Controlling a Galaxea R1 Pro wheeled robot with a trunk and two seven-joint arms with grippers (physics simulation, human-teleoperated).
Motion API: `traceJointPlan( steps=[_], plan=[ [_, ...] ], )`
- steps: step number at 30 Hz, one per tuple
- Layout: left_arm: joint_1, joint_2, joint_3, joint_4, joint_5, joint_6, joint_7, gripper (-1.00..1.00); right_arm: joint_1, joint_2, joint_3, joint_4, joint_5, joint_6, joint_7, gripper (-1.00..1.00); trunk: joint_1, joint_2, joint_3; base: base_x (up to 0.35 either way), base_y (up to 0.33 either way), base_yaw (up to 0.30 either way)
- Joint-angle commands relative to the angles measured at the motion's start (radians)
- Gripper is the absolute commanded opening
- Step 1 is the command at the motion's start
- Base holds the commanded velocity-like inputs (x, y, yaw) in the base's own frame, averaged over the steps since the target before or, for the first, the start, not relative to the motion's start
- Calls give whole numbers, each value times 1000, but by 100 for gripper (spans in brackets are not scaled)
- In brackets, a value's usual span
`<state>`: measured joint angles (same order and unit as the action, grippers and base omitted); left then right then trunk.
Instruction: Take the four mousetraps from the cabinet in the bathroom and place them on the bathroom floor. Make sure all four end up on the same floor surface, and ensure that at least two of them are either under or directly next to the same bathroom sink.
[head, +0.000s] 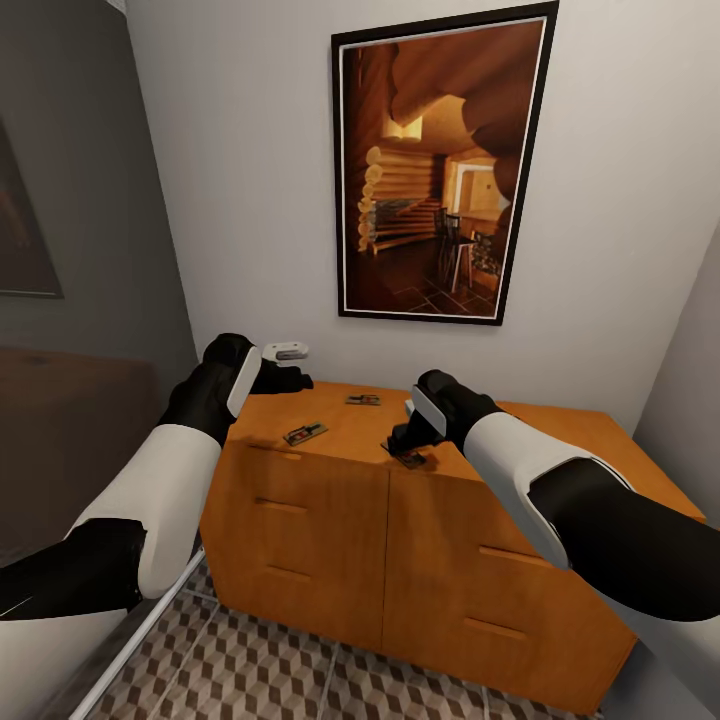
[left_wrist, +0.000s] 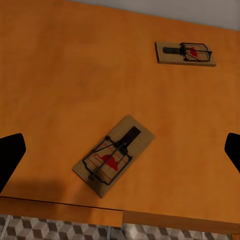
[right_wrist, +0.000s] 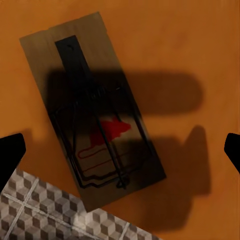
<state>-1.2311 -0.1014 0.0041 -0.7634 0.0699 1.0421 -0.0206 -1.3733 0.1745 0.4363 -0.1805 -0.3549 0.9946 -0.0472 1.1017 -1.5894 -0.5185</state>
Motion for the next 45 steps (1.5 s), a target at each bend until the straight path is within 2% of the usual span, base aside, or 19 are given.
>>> traceJointPlan(
  steps=[1, 10, 23, 32, 45],
  plan=[
    [-1, 0, 0, -1, 6, 4, 2, 100, -1, 0, 5, 0, -9, -1, -5, 100, 0, -1, -1, 0, 0, 0],
    [-1, 0, 0, 0, 7, 4, 2, 100, 0, 0, 5, 3, -10, -32, -5, 100, 0, -1, -1, 0, 0, 0],
    [-1, -1, 0, 5, 7, 4, 2, 100, -1, 0, 5, 5, -10, -35, -3, 100, 0, -1, -1, 0, 0, 0],
    [-1, -1, -1, 6, 7, 4, 2, 100, -1, 0, 5, 5, -14, -16, 3, 100, 0, -1, -1, 0, 0, 0],
    [-1, -1, 0, 6, 7, 3, 2, 100, -1, 0, 3, 6, -15, 53, 7, 100, 0, -1, -1, 0, 0, 0]
  ],
)
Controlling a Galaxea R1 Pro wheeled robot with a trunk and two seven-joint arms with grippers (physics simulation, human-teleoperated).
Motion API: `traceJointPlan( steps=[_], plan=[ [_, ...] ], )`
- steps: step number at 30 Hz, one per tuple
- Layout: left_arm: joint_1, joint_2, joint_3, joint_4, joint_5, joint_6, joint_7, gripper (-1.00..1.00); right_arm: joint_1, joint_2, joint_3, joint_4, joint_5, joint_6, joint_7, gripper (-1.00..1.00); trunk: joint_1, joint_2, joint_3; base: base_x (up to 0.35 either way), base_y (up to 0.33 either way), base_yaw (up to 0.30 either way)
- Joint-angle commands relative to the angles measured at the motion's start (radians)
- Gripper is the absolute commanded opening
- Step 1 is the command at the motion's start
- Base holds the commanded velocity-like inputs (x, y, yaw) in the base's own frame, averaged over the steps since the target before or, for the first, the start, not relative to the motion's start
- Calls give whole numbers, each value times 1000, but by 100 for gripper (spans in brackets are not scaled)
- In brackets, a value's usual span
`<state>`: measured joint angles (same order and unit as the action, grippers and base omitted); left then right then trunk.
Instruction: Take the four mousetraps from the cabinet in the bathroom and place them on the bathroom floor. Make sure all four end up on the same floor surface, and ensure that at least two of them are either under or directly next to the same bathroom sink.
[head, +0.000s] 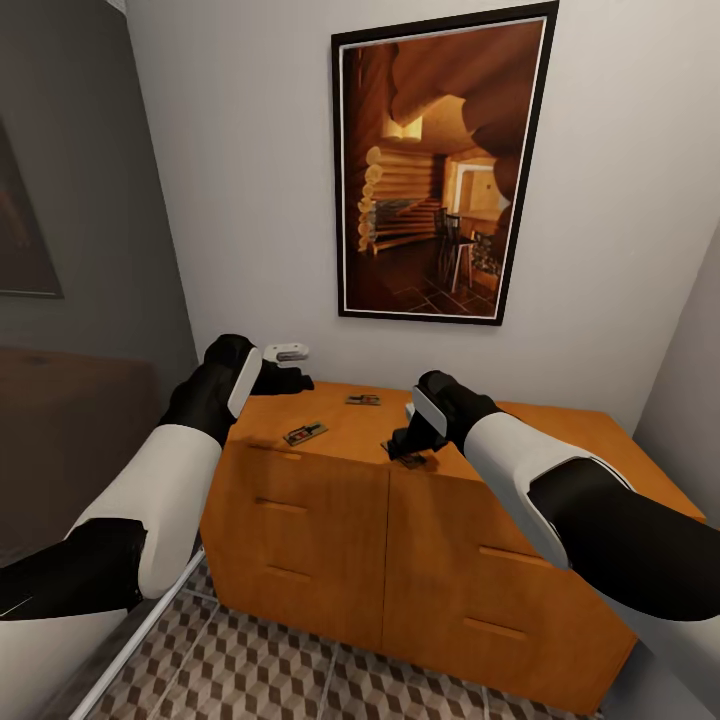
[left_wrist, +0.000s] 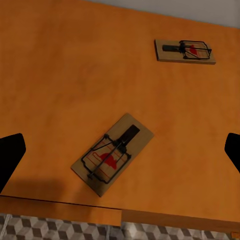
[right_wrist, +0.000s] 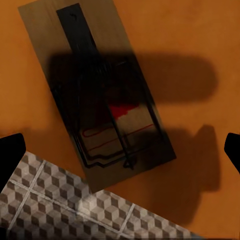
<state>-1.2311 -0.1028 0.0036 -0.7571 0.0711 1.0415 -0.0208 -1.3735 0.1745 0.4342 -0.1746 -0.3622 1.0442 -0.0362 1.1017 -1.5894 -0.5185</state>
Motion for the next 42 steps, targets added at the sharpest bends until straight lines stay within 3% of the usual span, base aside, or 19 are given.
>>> traceJointPlan(
  steps=[1, 20, 42],
  plan=[
    [-1, 0, 0, -1, 6, 4, 2, 100, -1, 0, 5, 0, -7, 3, -4, 100, 0, -1, -1, 0, 0, 0],
    [-1, 1, 0, -1, 6, 4, 2, 100, -1, 0, 6, 17, -2, -3, -4, 100, 0, -1, -1, 0, 0, 0],
    [-1, 1, 1, 1, 6, 3, 2, 100, -1, 0, 6, 22, -3, -60, -6, 100, 0, -1, -1, 0, 0, 0]
  ],
)
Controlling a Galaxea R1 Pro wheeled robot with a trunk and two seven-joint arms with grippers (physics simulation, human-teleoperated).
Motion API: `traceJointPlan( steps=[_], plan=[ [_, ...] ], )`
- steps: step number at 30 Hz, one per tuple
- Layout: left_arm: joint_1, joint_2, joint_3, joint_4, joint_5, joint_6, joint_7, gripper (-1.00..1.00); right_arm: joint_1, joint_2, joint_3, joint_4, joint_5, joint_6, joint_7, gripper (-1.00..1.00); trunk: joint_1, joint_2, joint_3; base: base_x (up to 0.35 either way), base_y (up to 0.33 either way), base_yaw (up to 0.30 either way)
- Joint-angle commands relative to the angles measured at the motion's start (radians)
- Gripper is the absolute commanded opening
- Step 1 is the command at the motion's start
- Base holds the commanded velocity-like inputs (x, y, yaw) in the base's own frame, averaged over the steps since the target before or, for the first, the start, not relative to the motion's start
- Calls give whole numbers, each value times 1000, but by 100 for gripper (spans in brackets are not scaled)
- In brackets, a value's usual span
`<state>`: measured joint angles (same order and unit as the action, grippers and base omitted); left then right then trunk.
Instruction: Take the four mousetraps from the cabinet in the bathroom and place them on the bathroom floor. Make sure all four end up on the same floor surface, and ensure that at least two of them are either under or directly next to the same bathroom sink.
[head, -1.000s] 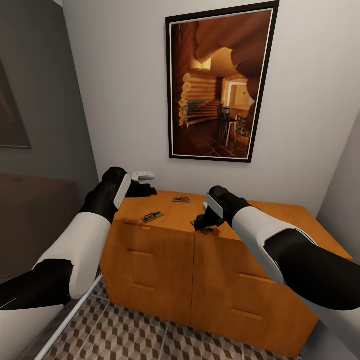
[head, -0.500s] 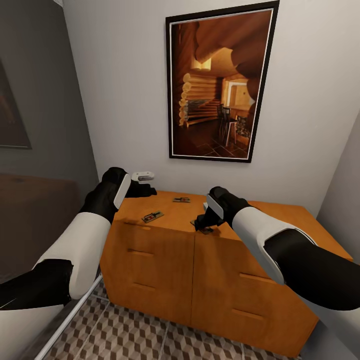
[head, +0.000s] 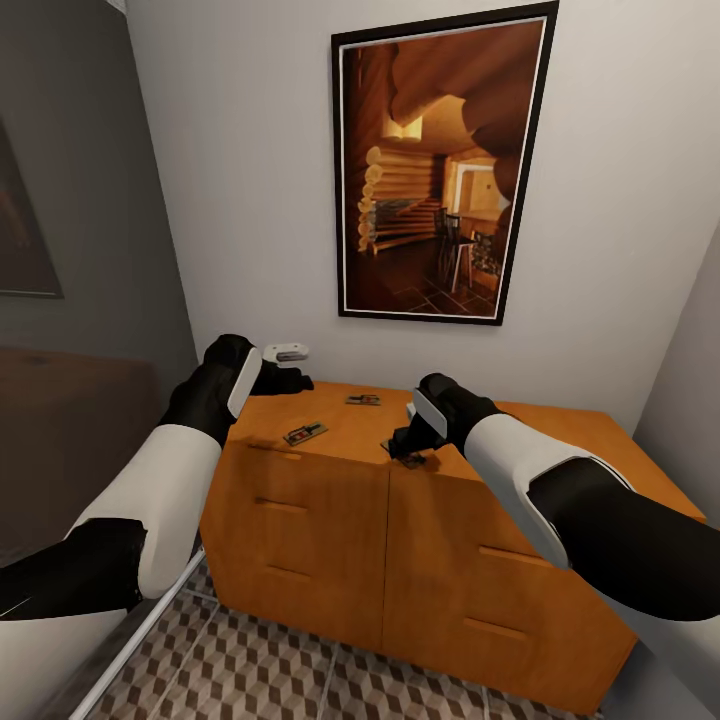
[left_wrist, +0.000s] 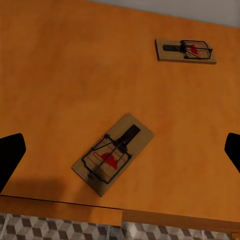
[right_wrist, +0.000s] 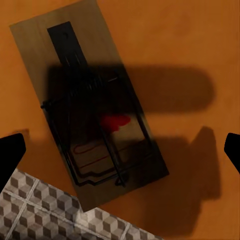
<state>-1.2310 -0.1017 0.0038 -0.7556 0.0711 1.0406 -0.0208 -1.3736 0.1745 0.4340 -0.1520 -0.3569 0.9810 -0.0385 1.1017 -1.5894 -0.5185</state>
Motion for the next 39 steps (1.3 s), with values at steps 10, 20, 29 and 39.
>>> traceJointPlan(
  steps=[10, 20, 29, 39],
  plan=[
    [-1, -1, 0, -2, 8, 5, 2, 100, -1, 0, 6, 22, -7, -13, -3, 100, 0, -1, -1, 0, 0, 0],
    [0, -4, -1, 9, 10, 5, 2, 100, -1, 0, 6, 24, -7, -15, -2, 100, 0, -1, -1, 0, 0, 0],
    [-1, -5, 0, 14, 10, 6, 2, 100, -1, 0, 8, 25, -6, -13, -2, 100, 11, -22, -11, 0, 0, 0],
    [-1, -4, 0, 14, 10, 6, 2, 100, -1, 0, 8, 25, -5, -12, 0, 100, 31, -57, -26, 0, 0, 0]
  ],
)
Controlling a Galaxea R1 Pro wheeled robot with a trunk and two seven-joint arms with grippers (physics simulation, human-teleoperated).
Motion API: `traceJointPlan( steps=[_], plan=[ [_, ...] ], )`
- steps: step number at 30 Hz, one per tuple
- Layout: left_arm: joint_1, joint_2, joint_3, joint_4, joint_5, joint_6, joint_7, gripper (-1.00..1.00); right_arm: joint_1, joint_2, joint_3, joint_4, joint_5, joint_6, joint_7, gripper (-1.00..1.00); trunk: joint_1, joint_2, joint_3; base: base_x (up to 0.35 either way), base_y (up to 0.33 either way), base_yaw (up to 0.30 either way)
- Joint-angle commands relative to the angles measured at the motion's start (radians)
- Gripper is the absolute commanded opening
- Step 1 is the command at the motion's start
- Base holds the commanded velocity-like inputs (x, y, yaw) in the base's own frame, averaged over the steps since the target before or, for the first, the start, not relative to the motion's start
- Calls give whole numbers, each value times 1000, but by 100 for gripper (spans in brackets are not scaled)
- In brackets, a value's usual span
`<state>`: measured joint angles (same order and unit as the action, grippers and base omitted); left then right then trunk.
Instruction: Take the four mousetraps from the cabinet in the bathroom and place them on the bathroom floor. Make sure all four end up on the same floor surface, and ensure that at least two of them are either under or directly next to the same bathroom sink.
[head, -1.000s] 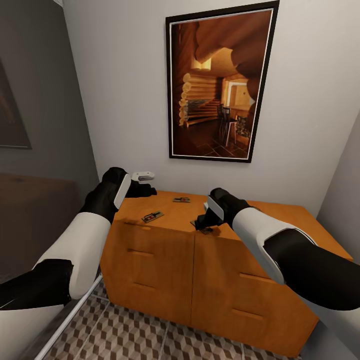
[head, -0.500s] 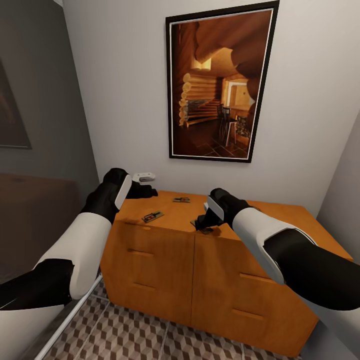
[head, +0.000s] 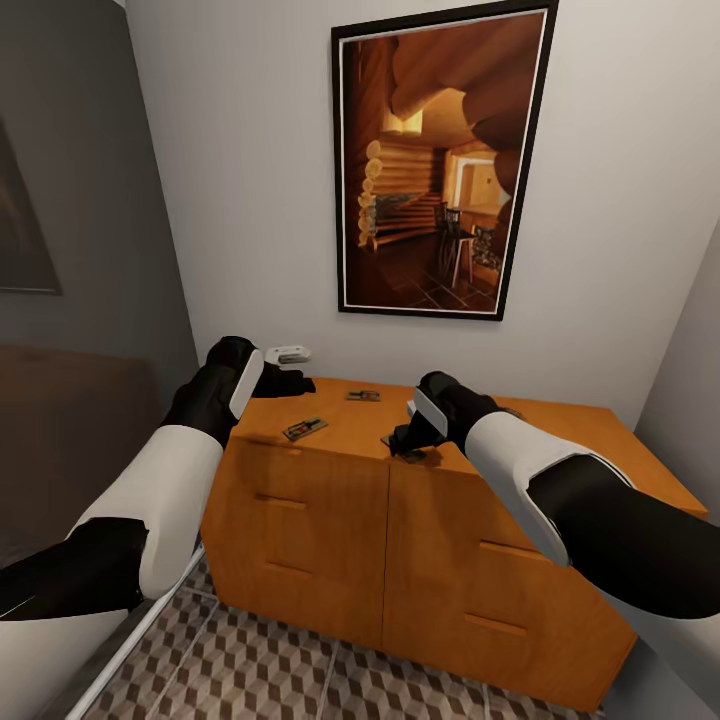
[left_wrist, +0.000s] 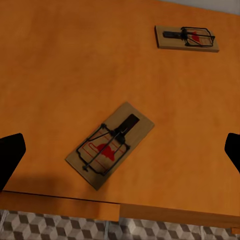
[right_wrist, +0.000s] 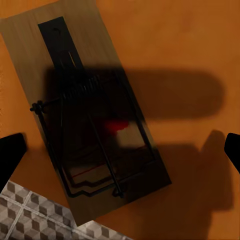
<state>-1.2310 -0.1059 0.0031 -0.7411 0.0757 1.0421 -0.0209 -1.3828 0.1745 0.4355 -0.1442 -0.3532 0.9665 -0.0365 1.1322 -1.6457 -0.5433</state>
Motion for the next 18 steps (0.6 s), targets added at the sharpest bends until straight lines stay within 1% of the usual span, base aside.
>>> traceJointPlan(
  steps=[1, 18],
  plan=[
    [-1, 0, 0, -1, 6, 4, 3, 100, 8, 0, 6, 17, -9, 3, -2, 100, 0, 0, -1, 0, 0, 0],
    [-1, 0, 1, 0, 6, 4, 3, 100, 8, 0, 5, 17, -12, 10, -2, 100, 0, 0, -1, 0, 0, 0]
  ],
)
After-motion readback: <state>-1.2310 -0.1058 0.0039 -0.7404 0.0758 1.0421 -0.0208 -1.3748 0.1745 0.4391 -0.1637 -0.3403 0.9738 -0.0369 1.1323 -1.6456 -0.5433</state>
